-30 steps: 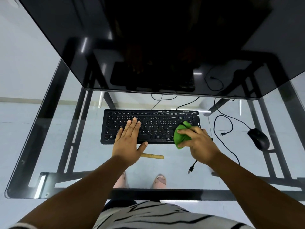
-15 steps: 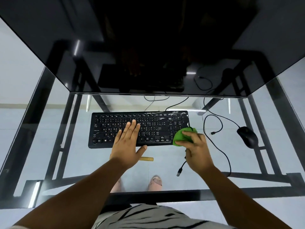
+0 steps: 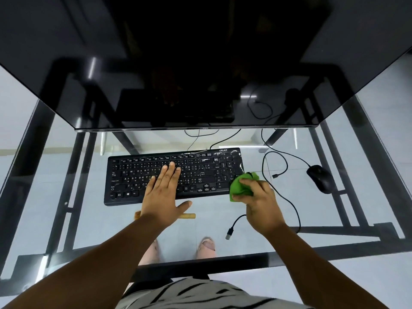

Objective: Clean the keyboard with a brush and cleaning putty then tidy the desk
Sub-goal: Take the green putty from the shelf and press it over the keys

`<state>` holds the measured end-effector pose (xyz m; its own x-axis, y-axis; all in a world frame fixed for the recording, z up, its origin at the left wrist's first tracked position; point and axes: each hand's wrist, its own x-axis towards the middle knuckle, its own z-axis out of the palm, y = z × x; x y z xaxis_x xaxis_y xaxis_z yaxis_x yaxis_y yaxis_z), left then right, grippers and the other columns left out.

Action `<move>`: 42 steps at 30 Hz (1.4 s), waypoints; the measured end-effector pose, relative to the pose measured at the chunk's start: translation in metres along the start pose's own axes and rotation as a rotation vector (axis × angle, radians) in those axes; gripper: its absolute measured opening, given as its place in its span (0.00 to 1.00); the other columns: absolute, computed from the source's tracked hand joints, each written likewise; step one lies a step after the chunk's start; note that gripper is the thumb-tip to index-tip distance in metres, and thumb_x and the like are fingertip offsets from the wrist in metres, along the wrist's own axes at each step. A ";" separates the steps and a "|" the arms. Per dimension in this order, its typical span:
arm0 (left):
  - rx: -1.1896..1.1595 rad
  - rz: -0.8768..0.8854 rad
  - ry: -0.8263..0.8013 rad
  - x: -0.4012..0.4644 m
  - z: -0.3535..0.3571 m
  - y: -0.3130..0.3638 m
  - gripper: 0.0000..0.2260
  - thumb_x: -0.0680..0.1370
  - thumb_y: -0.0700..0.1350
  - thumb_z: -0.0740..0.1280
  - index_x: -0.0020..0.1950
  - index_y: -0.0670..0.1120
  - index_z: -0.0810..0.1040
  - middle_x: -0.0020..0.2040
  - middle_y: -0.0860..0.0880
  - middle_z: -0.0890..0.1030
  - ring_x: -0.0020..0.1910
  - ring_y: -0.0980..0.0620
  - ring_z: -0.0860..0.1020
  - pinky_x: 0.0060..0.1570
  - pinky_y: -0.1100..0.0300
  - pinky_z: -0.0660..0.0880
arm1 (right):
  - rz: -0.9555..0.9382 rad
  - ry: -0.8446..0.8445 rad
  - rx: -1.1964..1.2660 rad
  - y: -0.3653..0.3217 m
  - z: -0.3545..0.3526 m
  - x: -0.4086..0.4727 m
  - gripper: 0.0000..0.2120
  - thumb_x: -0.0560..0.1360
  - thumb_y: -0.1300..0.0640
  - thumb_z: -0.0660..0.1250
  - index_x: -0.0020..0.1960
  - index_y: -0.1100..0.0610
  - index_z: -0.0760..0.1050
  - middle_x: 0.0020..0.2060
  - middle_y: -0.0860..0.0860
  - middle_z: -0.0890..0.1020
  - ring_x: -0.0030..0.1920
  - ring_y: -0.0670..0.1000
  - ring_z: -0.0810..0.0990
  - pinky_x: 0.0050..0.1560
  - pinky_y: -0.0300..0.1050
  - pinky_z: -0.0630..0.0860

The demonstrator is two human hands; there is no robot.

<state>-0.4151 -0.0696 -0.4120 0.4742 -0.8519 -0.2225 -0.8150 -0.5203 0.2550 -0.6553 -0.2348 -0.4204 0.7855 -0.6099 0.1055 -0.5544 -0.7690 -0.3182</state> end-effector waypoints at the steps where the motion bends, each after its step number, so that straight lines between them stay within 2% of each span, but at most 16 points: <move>1: -0.002 -0.003 0.001 0.000 -0.001 0.000 0.43 0.74 0.68 0.60 0.79 0.50 0.42 0.78 0.54 0.36 0.77 0.55 0.36 0.75 0.52 0.39 | 0.030 0.018 -0.001 0.007 -0.002 -0.001 0.26 0.64 0.73 0.67 0.47 0.45 0.85 0.62 0.49 0.77 0.54 0.59 0.72 0.50 0.58 0.75; 4: 0.021 -0.015 -0.011 0.002 -0.003 0.000 0.45 0.73 0.69 0.60 0.79 0.51 0.40 0.78 0.54 0.35 0.77 0.55 0.35 0.75 0.52 0.39 | 0.160 0.110 0.046 0.021 -0.006 -0.007 0.26 0.63 0.76 0.65 0.44 0.48 0.85 0.59 0.52 0.79 0.52 0.61 0.73 0.48 0.58 0.76; 8: 0.022 -0.028 -0.007 0.005 -0.006 0.000 0.47 0.71 0.69 0.62 0.79 0.50 0.40 0.78 0.55 0.34 0.76 0.55 0.35 0.75 0.52 0.39 | 0.322 0.269 0.228 0.014 -0.003 0.000 0.29 0.65 0.79 0.60 0.48 0.49 0.85 0.58 0.52 0.77 0.52 0.57 0.71 0.50 0.52 0.76; 11: 0.034 -0.037 -0.013 0.007 -0.008 0.000 0.49 0.71 0.70 0.62 0.79 0.50 0.38 0.77 0.54 0.33 0.76 0.54 0.35 0.75 0.51 0.39 | 0.261 0.219 0.229 0.000 0.000 0.008 0.28 0.65 0.78 0.61 0.49 0.50 0.85 0.56 0.53 0.78 0.52 0.58 0.72 0.52 0.48 0.73; 14: 0.035 -0.043 -0.019 0.009 -0.008 -0.001 0.50 0.70 0.71 0.62 0.79 0.50 0.38 0.77 0.54 0.34 0.77 0.54 0.35 0.75 0.51 0.39 | 0.320 0.204 0.200 -0.004 0.003 0.015 0.27 0.66 0.77 0.62 0.51 0.51 0.85 0.56 0.54 0.78 0.51 0.60 0.72 0.53 0.48 0.73; 18: 0.031 -0.041 -0.015 0.009 -0.007 -0.002 0.50 0.69 0.72 0.62 0.79 0.51 0.39 0.77 0.55 0.34 0.77 0.54 0.36 0.76 0.49 0.40 | 0.325 0.170 0.164 0.003 0.005 0.041 0.29 0.66 0.76 0.61 0.56 0.50 0.82 0.58 0.54 0.77 0.54 0.62 0.73 0.56 0.40 0.65; 23: 0.038 -0.040 -0.009 0.008 -0.008 -0.003 0.50 0.69 0.73 0.61 0.79 0.51 0.38 0.78 0.55 0.34 0.77 0.55 0.36 0.75 0.49 0.40 | 0.293 0.111 0.126 0.003 0.004 0.056 0.31 0.66 0.75 0.61 0.62 0.50 0.79 0.61 0.53 0.76 0.55 0.60 0.72 0.59 0.49 0.71; 26: 0.034 -0.036 0.000 0.008 -0.007 -0.004 0.50 0.69 0.73 0.60 0.79 0.51 0.39 0.78 0.55 0.35 0.77 0.55 0.36 0.75 0.49 0.40 | 0.281 0.138 0.116 0.004 0.005 0.040 0.31 0.64 0.77 0.61 0.59 0.51 0.81 0.58 0.52 0.77 0.55 0.61 0.75 0.58 0.39 0.66; 29: 0.025 -0.032 0.004 0.008 -0.006 -0.004 0.50 0.69 0.73 0.60 0.79 0.51 0.39 0.78 0.56 0.35 0.77 0.55 0.36 0.75 0.49 0.40 | 0.267 0.176 0.131 0.005 0.005 0.017 0.30 0.63 0.79 0.61 0.52 0.50 0.83 0.54 0.50 0.78 0.50 0.59 0.77 0.55 0.28 0.60; 32: 0.024 -0.032 -0.002 0.008 -0.006 -0.005 0.49 0.69 0.73 0.60 0.79 0.52 0.39 0.77 0.56 0.34 0.77 0.55 0.36 0.75 0.49 0.40 | 0.252 0.202 0.160 0.003 -0.003 0.006 0.28 0.62 0.79 0.62 0.44 0.49 0.84 0.51 0.47 0.79 0.47 0.57 0.78 0.54 0.31 0.63; 34: 0.022 -0.031 -0.003 0.008 -0.006 -0.005 0.49 0.69 0.73 0.60 0.79 0.51 0.39 0.77 0.56 0.34 0.76 0.55 0.35 0.75 0.49 0.40 | 0.238 0.252 0.170 0.004 -0.008 0.010 0.27 0.61 0.81 0.63 0.40 0.50 0.84 0.49 0.44 0.78 0.47 0.51 0.78 0.52 0.40 0.70; 36: 0.028 -0.026 0.001 0.008 -0.007 -0.005 0.50 0.69 0.73 0.59 0.79 0.51 0.39 0.77 0.55 0.34 0.76 0.55 0.35 0.75 0.49 0.39 | 0.268 0.296 0.237 0.010 -0.006 0.023 0.26 0.63 0.79 0.61 0.41 0.50 0.84 0.50 0.39 0.75 0.48 0.47 0.77 0.52 0.51 0.76; 38: 0.040 -0.025 0.002 0.009 -0.006 -0.006 0.50 0.69 0.74 0.59 0.79 0.51 0.39 0.77 0.55 0.34 0.76 0.55 0.35 0.75 0.49 0.39 | 0.293 0.327 0.276 0.019 0.002 0.042 0.25 0.68 0.73 0.58 0.47 0.47 0.83 0.54 0.37 0.73 0.51 0.53 0.80 0.54 0.58 0.77; 40: 0.043 -0.027 0.003 0.009 -0.006 -0.007 0.51 0.68 0.74 0.59 0.79 0.50 0.39 0.78 0.55 0.34 0.76 0.55 0.35 0.75 0.49 0.39 | 0.312 0.321 0.266 0.016 0.008 0.062 0.24 0.69 0.67 0.55 0.50 0.45 0.82 0.57 0.45 0.75 0.51 0.58 0.80 0.56 0.57 0.77; 42: 0.043 -0.028 0.007 0.011 -0.008 -0.008 0.52 0.67 0.75 0.60 0.79 0.50 0.39 0.78 0.54 0.35 0.77 0.55 0.36 0.75 0.49 0.40 | 0.342 0.231 0.250 0.007 0.010 0.078 0.24 0.69 0.71 0.59 0.53 0.49 0.83 0.58 0.51 0.77 0.51 0.59 0.78 0.59 0.48 0.73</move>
<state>-0.4012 -0.0753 -0.4089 0.4993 -0.8374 -0.2224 -0.8148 -0.5411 0.2083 -0.5948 -0.2861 -0.4234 0.4728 -0.8678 0.1526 -0.6646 -0.4650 -0.5849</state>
